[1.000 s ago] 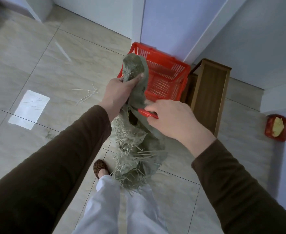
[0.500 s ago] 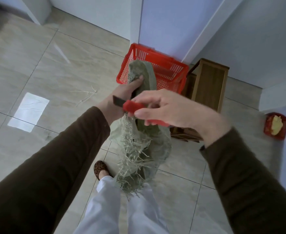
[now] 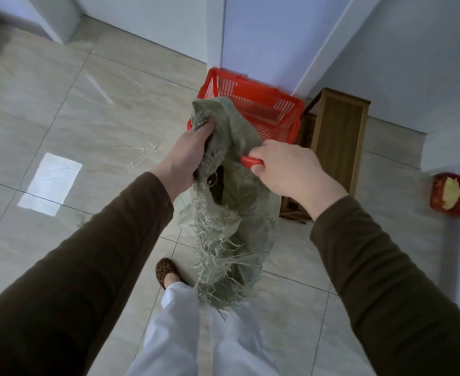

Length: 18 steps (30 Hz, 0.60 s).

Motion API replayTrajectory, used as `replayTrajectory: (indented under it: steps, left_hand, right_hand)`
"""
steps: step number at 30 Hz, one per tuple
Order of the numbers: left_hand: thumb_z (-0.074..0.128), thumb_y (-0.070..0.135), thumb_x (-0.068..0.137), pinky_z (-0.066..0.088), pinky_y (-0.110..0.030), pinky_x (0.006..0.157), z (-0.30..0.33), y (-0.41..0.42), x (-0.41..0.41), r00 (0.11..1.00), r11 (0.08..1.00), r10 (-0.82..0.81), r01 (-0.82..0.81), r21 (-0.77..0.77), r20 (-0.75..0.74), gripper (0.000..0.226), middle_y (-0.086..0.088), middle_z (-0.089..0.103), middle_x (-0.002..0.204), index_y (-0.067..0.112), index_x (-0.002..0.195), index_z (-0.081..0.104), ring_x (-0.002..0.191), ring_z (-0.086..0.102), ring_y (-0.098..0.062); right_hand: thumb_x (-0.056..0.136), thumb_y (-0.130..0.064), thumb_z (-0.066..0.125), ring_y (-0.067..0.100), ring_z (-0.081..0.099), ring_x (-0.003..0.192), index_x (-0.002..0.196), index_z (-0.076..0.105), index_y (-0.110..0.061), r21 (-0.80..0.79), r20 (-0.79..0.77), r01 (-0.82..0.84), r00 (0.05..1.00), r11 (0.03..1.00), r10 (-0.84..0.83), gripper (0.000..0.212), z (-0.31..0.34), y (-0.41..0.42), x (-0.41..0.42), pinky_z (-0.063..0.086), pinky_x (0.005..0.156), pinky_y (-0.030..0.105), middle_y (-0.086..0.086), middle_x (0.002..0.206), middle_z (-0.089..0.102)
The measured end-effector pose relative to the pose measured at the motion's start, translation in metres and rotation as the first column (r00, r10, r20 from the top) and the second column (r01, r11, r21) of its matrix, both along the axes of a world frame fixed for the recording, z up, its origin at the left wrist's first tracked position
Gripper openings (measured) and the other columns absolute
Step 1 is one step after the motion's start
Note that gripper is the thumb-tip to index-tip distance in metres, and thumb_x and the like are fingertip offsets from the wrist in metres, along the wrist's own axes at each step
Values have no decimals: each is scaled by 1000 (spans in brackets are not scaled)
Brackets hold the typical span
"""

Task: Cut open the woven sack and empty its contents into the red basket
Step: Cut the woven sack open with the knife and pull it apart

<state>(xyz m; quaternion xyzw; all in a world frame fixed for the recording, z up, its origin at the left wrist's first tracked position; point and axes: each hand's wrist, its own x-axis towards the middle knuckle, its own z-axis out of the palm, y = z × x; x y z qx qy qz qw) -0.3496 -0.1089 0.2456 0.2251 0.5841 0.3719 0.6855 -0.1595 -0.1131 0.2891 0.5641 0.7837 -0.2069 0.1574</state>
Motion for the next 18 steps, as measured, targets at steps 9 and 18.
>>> replayTrajectory:
  steps: [9,18]
  left_hand:
    - [44,37,110,63,-28,68,4,-1,7,999,999,12,-14,38,47,33,-2,83,97,14,118,66,91,80,-19]
    - [39,34,112,65,-35,69,5,-2,15,996,999,50,-51,13,77,43,-13,80,108,4,134,59,92,79,-24]
  right_hand:
    - [104,-28,52,31,67,95,124,68,-24,173,-13,165,986,971,-165,26,-1,-11,-20,44,71,36,4,108,69]
    - [102,-21,51,34,68,104,116,70,-19,156,50,217,973,964,-227,23,-15,-9,-39,37,72,36,8,113,72]
